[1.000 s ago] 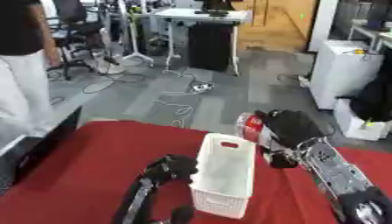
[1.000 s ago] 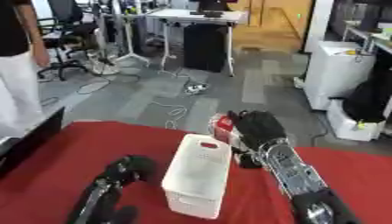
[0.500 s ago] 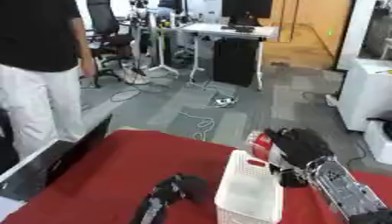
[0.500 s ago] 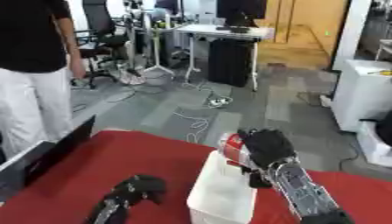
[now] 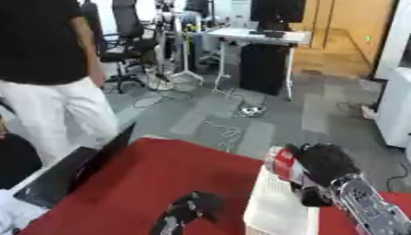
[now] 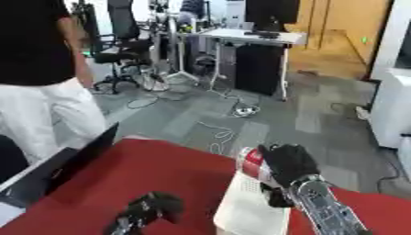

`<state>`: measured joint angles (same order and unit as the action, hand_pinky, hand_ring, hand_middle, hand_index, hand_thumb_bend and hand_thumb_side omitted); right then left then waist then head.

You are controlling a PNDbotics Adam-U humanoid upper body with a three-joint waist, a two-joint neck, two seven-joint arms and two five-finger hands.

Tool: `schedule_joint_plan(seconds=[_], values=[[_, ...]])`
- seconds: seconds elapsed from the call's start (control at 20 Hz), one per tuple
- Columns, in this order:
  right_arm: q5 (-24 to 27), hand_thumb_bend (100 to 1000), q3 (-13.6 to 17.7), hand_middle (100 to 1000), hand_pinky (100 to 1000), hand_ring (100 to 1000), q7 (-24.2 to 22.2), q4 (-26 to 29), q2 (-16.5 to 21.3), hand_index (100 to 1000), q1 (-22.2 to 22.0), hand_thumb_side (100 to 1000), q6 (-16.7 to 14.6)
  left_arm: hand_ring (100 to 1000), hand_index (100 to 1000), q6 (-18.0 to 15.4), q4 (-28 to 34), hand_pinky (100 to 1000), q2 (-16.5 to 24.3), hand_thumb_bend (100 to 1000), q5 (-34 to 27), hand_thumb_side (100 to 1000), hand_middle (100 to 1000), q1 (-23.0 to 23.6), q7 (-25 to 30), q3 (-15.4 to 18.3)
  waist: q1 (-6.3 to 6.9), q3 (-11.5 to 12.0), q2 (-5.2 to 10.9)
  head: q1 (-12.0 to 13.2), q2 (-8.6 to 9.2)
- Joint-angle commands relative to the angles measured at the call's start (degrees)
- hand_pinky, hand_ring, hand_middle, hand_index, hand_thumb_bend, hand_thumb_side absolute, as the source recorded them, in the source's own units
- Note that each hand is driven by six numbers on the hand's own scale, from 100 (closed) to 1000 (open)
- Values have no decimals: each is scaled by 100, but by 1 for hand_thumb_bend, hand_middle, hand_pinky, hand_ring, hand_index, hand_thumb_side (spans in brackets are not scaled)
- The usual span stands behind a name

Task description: Pick up objects on the table and place them in the box.

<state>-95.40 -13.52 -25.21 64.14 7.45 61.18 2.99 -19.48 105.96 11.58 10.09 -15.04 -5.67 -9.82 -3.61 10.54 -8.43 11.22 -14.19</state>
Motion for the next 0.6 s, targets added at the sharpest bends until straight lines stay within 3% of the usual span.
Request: schedule_joint_plan(seconds=[0.05, 0.1, 0.15, 0.2, 0.35, 0.6], values=[[-49, 100, 25, 641, 356, 540, 27, 82, 39, 786, 201, 684, -72, 690, 748, -9, 124, 565, 43, 524, -23, 778, 676, -84, 22, 8, 23, -3, 63, 58, 97], [-57, 100, 23, 662, 378, 559, 7, 79, 41, 798, 203, 694, -107, 690, 748, -10, 123, 565, 43, 524, -24, 779, 676, -86, 23, 8, 21, -6, 59, 55, 98], [-60, 100, 20, 791, 543, 712, -17, 78, 41, 882, 203, 784, -146, 690, 748, -11, 123, 565, 44, 523, -24, 779, 676, -87, 24, 7, 19, -10, 54, 48, 97], [-60, 100, 18, 840, 613, 775, -36, 86, 44, 911, 204, 816, -182, 690, 748, -11, 122, 565, 44, 523, -23, 780, 676, -88, 25, 7, 17, -14, 49, 43, 96], [-65, 100, 13, 916, 730, 871, -82, 112, 49, 957, 205, 871, -259, 690, 748, -13, 119, 566, 44, 523, -19, 780, 676, -87, 25, 6, 18, -21, 40, 32, 92], [-83, 100, 8, 933, 761, 890, -125, 153, 52, 962, 214, 880, -317, 691, 748, -14, 115, 566, 44, 524, -12, 781, 676, -81, 21, 10, 26, -34, 42, -1, 74]])
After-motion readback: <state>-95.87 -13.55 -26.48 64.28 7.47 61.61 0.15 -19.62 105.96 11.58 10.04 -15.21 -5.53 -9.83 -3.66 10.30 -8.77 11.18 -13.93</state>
